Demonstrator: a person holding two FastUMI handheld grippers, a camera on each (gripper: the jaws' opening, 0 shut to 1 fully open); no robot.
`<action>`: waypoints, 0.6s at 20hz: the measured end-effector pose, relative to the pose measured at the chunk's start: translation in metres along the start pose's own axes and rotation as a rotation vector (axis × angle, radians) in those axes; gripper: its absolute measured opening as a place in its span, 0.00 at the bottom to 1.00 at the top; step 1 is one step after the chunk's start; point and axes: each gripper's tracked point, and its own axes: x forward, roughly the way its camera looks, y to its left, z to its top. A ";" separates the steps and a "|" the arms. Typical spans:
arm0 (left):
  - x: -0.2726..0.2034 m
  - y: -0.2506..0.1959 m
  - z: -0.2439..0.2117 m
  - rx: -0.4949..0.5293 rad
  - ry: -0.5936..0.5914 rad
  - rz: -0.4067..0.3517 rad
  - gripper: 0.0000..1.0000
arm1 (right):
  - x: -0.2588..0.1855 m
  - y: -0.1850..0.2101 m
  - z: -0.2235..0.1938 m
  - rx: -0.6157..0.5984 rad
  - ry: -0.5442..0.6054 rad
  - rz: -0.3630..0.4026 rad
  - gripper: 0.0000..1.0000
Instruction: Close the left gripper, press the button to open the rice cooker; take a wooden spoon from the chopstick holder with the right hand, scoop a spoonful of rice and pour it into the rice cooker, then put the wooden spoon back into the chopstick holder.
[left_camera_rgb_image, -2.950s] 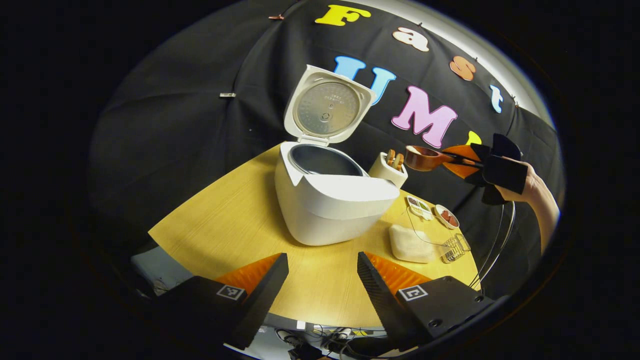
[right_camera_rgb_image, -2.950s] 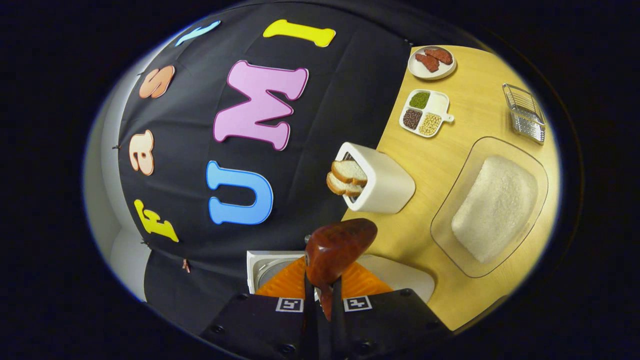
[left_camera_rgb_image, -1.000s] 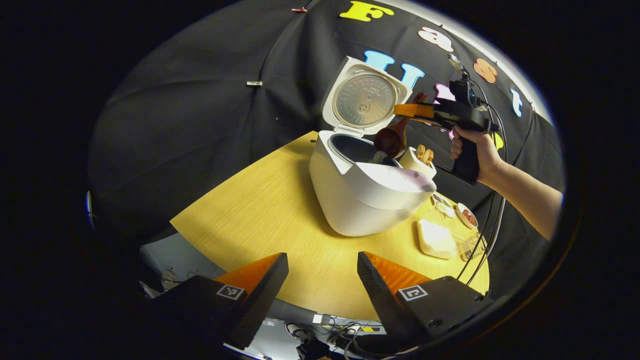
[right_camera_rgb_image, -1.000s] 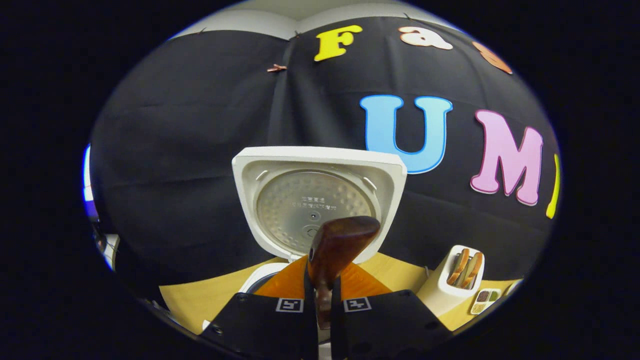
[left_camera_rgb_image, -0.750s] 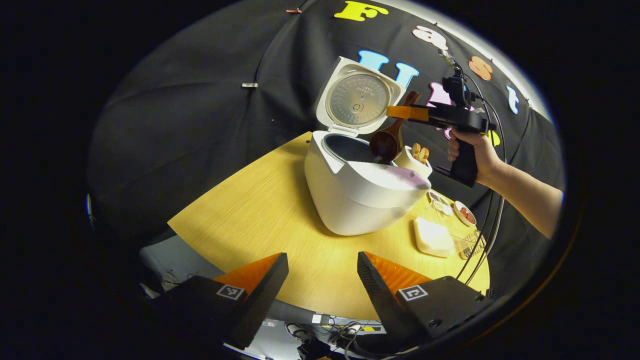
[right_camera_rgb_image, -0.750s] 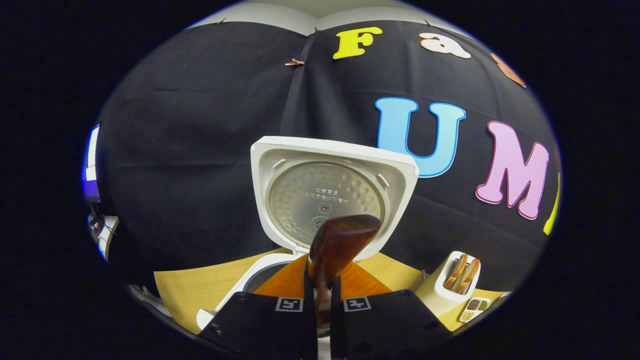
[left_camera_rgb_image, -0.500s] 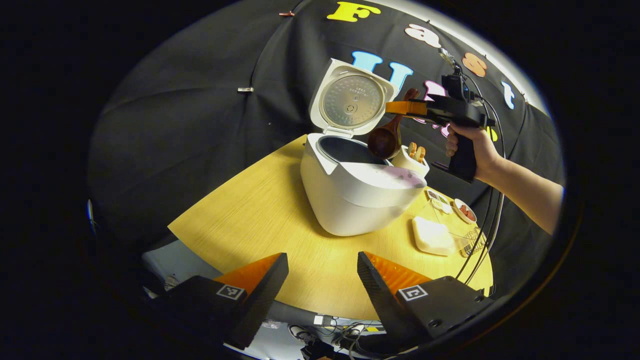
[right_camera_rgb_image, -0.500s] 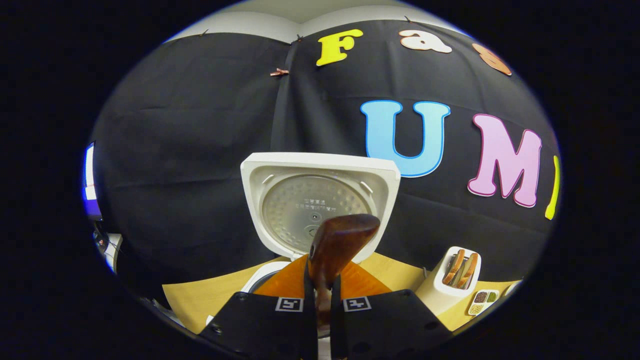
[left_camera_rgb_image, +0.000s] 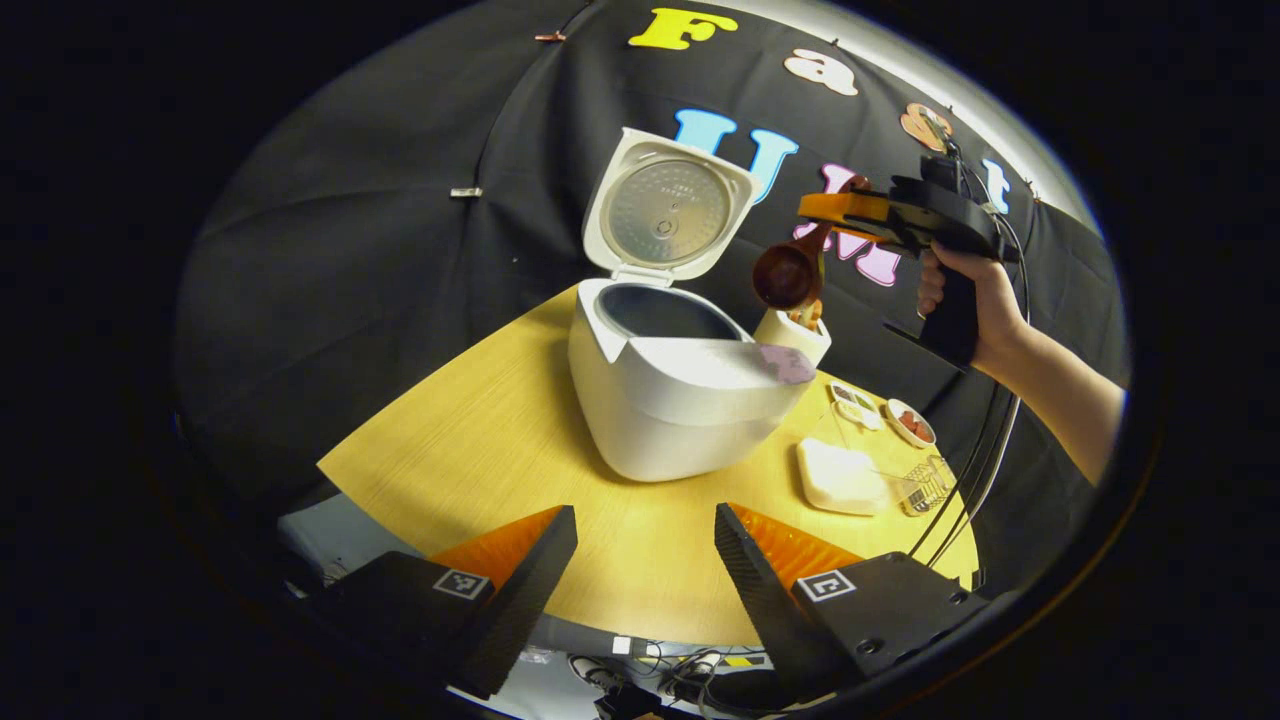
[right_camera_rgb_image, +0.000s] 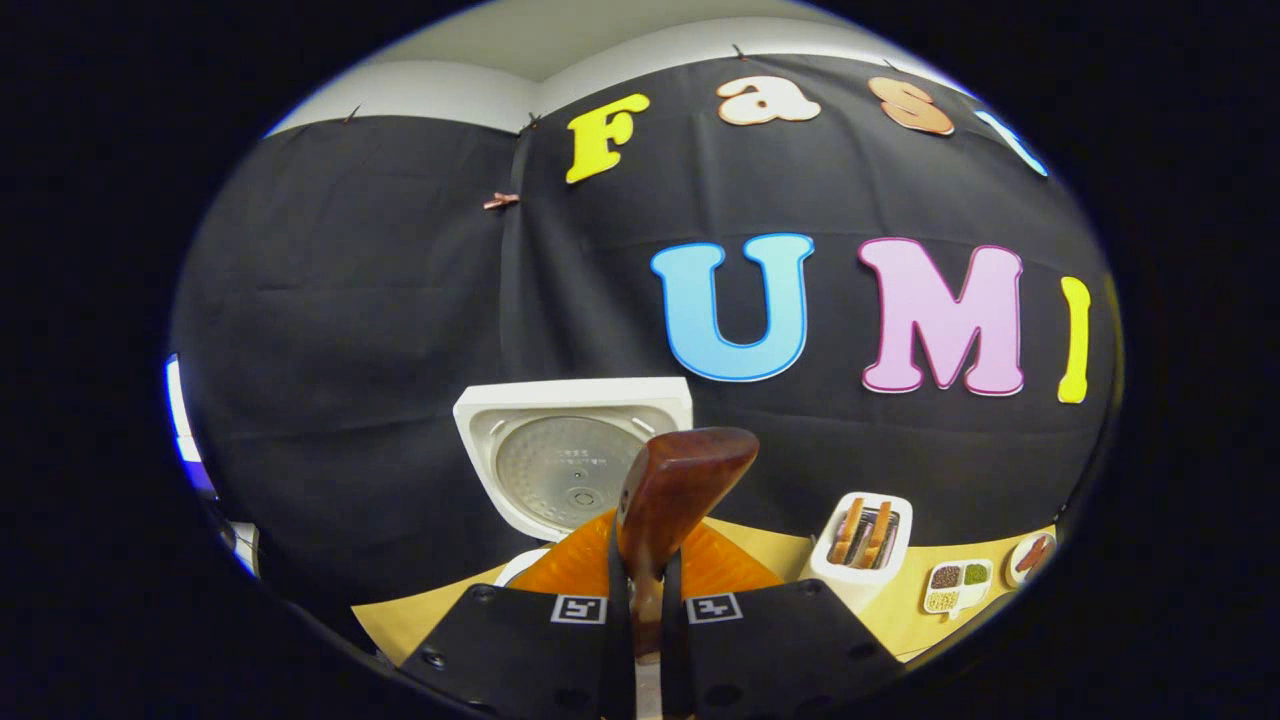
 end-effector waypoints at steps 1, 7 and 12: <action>0.000 -0.005 0.008 0.019 -0.016 -0.010 0.96 | -0.014 -0.011 0.008 0.025 -0.015 -0.014 0.14; 0.002 -0.041 0.040 0.114 -0.075 -0.092 0.96 | -0.101 -0.112 0.029 0.208 -0.058 -0.206 0.14; 0.017 -0.074 0.040 0.124 -0.067 -0.154 0.96 | -0.182 -0.223 0.020 0.266 -0.077 -0.410 0.14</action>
